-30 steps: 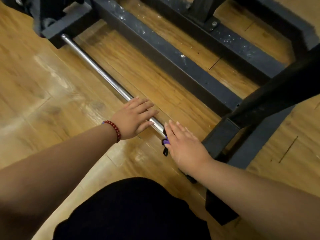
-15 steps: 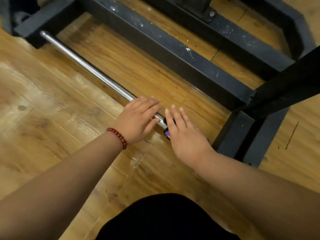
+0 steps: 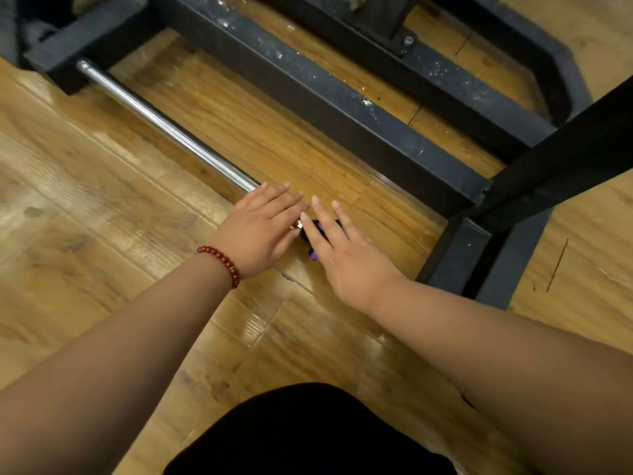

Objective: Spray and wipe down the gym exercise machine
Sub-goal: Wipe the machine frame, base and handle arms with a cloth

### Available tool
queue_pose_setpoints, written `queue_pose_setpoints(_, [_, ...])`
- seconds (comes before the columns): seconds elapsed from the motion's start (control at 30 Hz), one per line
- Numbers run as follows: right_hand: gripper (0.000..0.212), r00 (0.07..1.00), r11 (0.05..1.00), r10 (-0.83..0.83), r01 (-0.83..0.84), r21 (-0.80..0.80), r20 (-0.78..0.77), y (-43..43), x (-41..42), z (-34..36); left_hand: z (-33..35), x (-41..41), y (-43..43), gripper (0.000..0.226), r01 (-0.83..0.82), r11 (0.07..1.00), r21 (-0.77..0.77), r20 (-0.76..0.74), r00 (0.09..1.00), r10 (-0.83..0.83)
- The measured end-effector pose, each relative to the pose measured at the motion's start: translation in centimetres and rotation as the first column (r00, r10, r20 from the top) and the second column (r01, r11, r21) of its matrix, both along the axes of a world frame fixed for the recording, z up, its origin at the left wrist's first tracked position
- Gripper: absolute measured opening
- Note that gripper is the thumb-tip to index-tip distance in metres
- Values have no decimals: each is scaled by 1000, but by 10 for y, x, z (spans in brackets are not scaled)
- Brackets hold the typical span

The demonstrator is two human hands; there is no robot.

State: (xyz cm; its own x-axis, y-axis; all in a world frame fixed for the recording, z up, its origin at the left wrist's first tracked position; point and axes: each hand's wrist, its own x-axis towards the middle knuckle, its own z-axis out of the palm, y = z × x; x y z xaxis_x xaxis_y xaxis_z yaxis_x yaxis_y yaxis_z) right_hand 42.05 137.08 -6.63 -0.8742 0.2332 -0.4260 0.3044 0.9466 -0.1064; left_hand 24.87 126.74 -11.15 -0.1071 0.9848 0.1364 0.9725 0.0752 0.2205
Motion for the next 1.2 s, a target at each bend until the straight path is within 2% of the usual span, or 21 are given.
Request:
queue_pose_setpoints(0.13, [89, 988, 998, 69, -66, -25, 135, 10, 41, 10, 3, -3, -5, 51, -8, 1000, -20, -9, 1000, 8])
queue_pose_setpoints(0.23, [91, 981, 997, 76, -74, -22, 179, 12, 53, 15, 4, -4, -4, 49, -14, 1000, -27, 4, 1000, 14])
queue_pose_setpoints(0.37, [84, 996, 998, 43, -40, -45, 72, 7, 19, 7, 1, -6, -4, 45, -24, 1000, 6, 21, 999, 24])
queue_pose_setpoints(0.47, [77, 1000, 993, -8, 7, -119, -1, 10, 4, -2, 2, -9, -4, 46, -4, 1000, -2, 16, 1000, 4])
queue_pose_setpoints(0.57, [69, 1000, 990, 24, -22, -140, 16, 17, 22, -2, 5, -14, -3, 49, 4, 999, -34, -11, 1000, -5])
queue_pose_setpoints(0.63, [67, 999, 972, -35, 40, -231, 28, 21, 37, 2, 5, -20, -2, 52, -31, 997, -64, -23, 999, 30])
queue_pose_setpoints(0.73, [61, 975, 873, -220, 203, -443, 15, 25, 37, 3, 4, -22, -1, 52, -35, 999, -31, -9, 999, 35])
queue_pose_setpoints(0.8, [60, 935, 762, -353, 313, -567, 40, 28, 21, 2, 1, -23, -1, 49, -31, 1000, -4, -1, 1000, 31])
queue_pose_setpoints(0.9, [54, 870, 578, -469, 434, -691, 154, 36, -3, 0, -1, -25, -1, 46, -37, 999, 15, 28, 999, 37])
queue_pose_setpoints(0.97, [38, 840, 486, -483, 493, -721, 248, 44, -3, -2, -2, -26, -1, 46, -39, 999, 15, 47, 998, 38])
queue_pose_setpoints(1.03, [14, 841, 467, -428, 520, -716, 332, 53, 6, 1, -3, -25, -1, 47, -36, 999, 12, 50, 998, 35])
queue_pose_setpoints(1.13, [22, 859, 493, -378, 502, -711, 345, 57, 12, 3, -6, -25, 0, 47, -35, 999, 34, 65, 997, 32])
queue_pose_setpoints(1.2, [23, 871, 491, -402, 467, -735, 284, 54, 6, 1, -7, -26, 0, 46, -33, 998, 46, 71, 997, 30])
